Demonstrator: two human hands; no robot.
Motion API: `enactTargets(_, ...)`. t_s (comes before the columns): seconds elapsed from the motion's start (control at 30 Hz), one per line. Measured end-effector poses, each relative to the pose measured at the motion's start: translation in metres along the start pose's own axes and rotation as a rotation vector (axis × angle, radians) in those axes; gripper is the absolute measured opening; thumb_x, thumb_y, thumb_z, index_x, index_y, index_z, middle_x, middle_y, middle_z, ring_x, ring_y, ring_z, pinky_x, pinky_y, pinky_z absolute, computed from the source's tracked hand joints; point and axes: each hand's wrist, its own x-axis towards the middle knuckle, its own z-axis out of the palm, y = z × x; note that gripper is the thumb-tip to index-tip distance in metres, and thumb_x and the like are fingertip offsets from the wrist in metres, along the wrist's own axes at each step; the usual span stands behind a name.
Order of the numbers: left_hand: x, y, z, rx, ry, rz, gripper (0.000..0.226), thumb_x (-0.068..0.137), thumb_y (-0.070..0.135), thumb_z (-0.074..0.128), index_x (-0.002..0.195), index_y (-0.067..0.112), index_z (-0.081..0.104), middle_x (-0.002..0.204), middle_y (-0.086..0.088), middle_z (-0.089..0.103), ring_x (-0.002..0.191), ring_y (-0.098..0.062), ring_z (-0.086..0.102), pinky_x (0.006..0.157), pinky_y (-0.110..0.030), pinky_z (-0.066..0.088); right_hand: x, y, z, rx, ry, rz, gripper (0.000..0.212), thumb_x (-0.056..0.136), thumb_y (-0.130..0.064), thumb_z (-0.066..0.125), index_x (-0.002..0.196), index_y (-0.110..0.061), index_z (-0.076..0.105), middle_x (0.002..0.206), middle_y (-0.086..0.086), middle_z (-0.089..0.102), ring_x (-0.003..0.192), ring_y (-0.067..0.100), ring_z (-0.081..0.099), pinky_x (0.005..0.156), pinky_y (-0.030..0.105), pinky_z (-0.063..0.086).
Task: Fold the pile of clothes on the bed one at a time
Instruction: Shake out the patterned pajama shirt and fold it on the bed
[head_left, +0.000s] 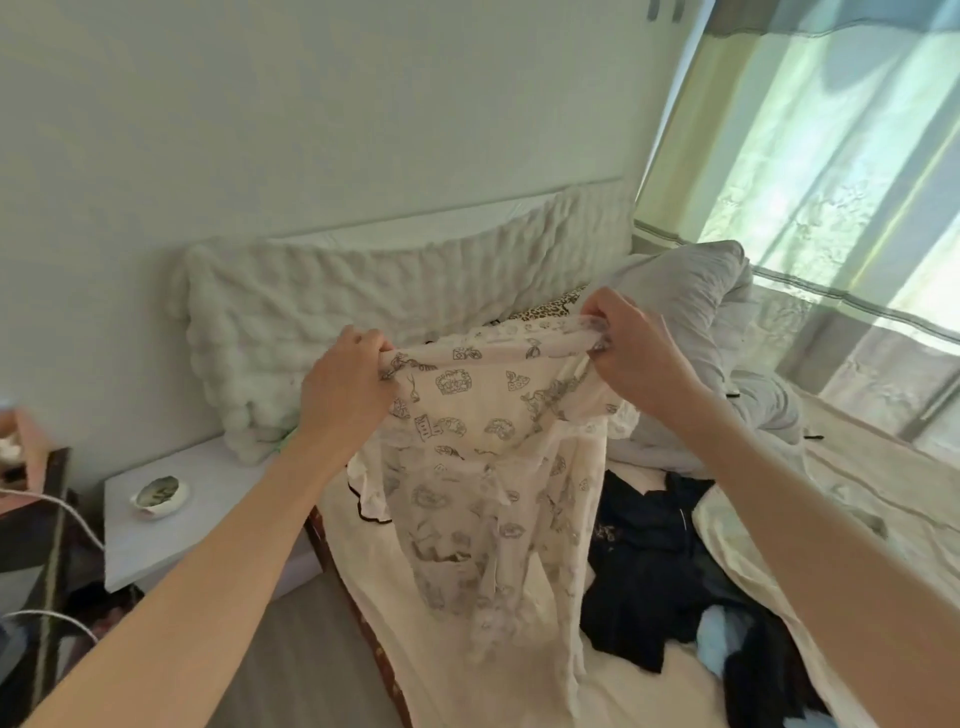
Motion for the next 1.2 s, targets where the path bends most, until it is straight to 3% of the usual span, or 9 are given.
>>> enactTargets(0.1,0.016,0.012,-0.009,0.01,0.255,0.116,0.023,0.073,0.001,0.063,0.093,0.009,0.055,0.096,-0.006,0.05,0.079,-0.018,0.043,0.06,-0.031,0.034,0.011,0.001,-0.016,-0.028,0.27,-0.088,0.021,0.073,0.009,0.06,0.089,-0.004,0.054,0.083,0.004,0.055,0.068,0.017,0.044,0.057,0.015,0.032)
enactTargets(0.17,0.027,0.019,-0.01,-0.17,0.249,0.048,0.019,0.073,-0.001,0.059,0.087,0.011,0.053,0.088,-0.003,0.05,0.074,-0.017,0.044,0.06,-0.025,0.034,0.014,0.006,-0.022,-0.04,0.364,-0.108,0.022,0.071,0.006,0.063,0.09,-0.002,0.057,0.083,0.005,0.055,0.069,0.016,0.045,0.057,0.011,0.032)
enactTargets(0.33,0.033,0.013,0.007,-0.374,-0.174,-0.077,0.016,0.082,-0.002,0.051,0.078,0.013,0.053,0.074,0.0,0.054,0.063,-0.012,0.048,0.05,-0.019,0.036,0.008,0.042,-0.014,-0.186,0.061,-0.009,0.006,0.077,0.001,0.061,0.074,-0.002,0.057,0.068,0.002,0.051,0.067,0.026,0.052,0.06,0.027,0.031)
enactTargets(0.47,0.039,0.021,-0.002,-0.478,-0.223,0.018,0.015,0.088,0.009,0.052,0.079,0.02,0.055,0.075,0.004,0.058,0.063,-0.009,0.051,0.052,-0.019,0.037,0.01,0.052,-0.014,-0.124,0.124,0.048,0.014,0.077,-0.002,0.061,0.066,-0.009,0.056,0.055,-0.008,0.046,0.054,0.014,0.046,0.053,0.025,0.035)
enactTargets(0.67,0.036,0.017,-0.012,-0.608,-0.577,0.028,0.018,0.092,0.011,0.053,0.09,0.026,0.063,0.086,0.005,0.069,0.077,-0.006,0.067,0.067,-0.022,0.052,0.01,0.06,-0.029,0.606,-0.147,0.384,0.027,0.086,-0.005,0.061,0.07,-0.025,0.07,0.068,-0.008,0.064,0.065,0.004,0.059,0.058,0.015,0.046)
enactTargets(0.77,0.037,0.011,-0.01,-0.617,-0.605,0.002,0.016,0.091,0.013,0.056,0.101,0.017,0.067,0.097,-0.003,0.07,0.088,-0.016,0.068,0.079,-0.033,0.052,0.003,0.066,-0.031,0.745,-0.316,0.412,0.028,0.089,-0.007,0.058,0.07,-0.022,0.073,0.071,-0.003,0.068,0.064,0.008,0.064,0.056,0.018,0.051)
enactTargets(0.9,0.044,0.01,-0.008,-0.522,-0.603,0.027,0.022,0.092,0.02,0.055,0.09,0.002,0.065,0.083,-0.011,0.066,0.074,-0.024,0.061,0.068,-0.032,0.043,0.005,0.063,-0.031,0.464,-0.323,0.324,0.027,0.094,-0.017,0.055,0.092,0.009,0.06,0.079,0.01,0.055,0.071,0.02,0.05,0.066,0.03,0.041)
enactTargets(1.1,0.046,0.014,-0.006,-0.667,-0.524,0.025,0.025,0.093,0.037,0.051,0.1,0.018,0.065,0.092,0.0,0.073,0.083,-0.017,0.07,0.079,-0.036,0.054,0.009,0.05,-0.032,0.259,-0.165,0.168,0.025,0.098,-0.022,0.049,0.08,-0.004,0.052,0.069,0.001,0.043,0.062,0.012,0.039,0.058,0.021,0.031)
enactTargets(1.2,0.046,0.016,-0.008,-0.708,-0.495,0.059,0.032,0.09,0.038,0.052,0.101,0.009,0.057,0.092,-0.003,0.071,0.083,-0.02,0.067,0.078,-0.038,0.048,0.003,0.053,-0.03,0.441,-0.168,0.248,0.028,0.098,-0.02,0.047,0.095,0.007,0.056,0.081,0.009,0.047,0.074,0.02,0.043,0.069,0.031,0.035)
